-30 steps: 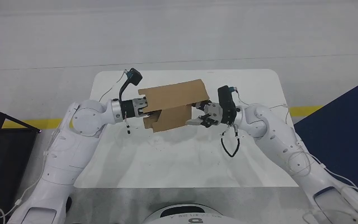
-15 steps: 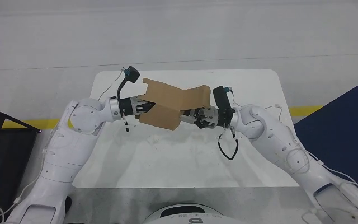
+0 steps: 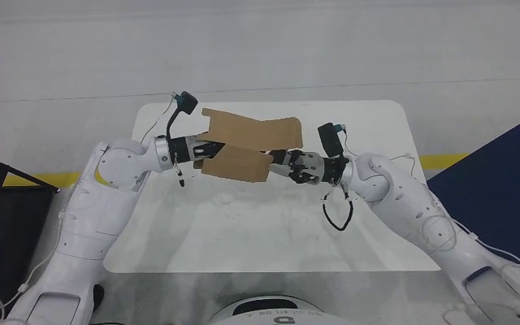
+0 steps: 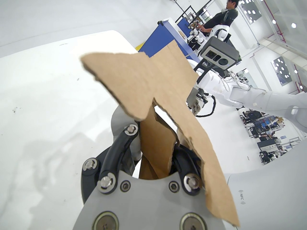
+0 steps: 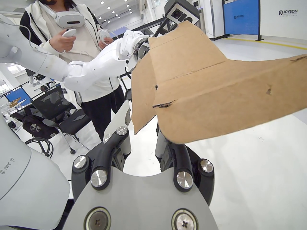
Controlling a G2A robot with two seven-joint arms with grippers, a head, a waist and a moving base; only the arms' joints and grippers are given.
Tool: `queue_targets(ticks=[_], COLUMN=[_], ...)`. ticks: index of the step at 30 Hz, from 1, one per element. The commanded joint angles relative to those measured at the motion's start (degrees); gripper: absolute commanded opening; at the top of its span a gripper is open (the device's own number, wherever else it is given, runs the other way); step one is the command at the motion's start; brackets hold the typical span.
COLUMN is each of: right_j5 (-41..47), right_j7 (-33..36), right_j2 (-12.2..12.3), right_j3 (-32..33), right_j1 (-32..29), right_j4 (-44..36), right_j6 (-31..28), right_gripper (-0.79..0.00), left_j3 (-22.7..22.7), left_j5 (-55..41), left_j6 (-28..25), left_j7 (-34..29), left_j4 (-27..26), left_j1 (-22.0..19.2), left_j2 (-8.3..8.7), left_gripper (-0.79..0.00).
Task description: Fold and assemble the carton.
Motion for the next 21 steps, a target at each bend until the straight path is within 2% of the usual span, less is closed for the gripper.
queue_targets(ticks=[1,8,21], right_j5=[0.05,0.90,8.13], right_j7=[-0.59,-0.86,1.61], right_j2=[0.44,1.27,0.40], right_j3=[0.07,-1.50,-6.00], right_j1=[-0.18,0.03,3.45], right_j4=[-0.28,-0.63,2.59], right_j6=[0.00,0.00,0.00], right_gripper=[-0.502,-0.474,-0.505], left_j3=[0.25,1.55,2.19], left_j5=[-0.22,-1.29,-4.36], left_j6=[0.35,1.32,-0.01], left_j7=[0.00,-0.22,1.76], left_j4=[0.38,0.86,0.32], left_j1=[-0.28,-1.56,-2.86], left_j2=[-0.02,-0.22,-0.50], left_gripper=[-0.785,-0.785,-0.785])
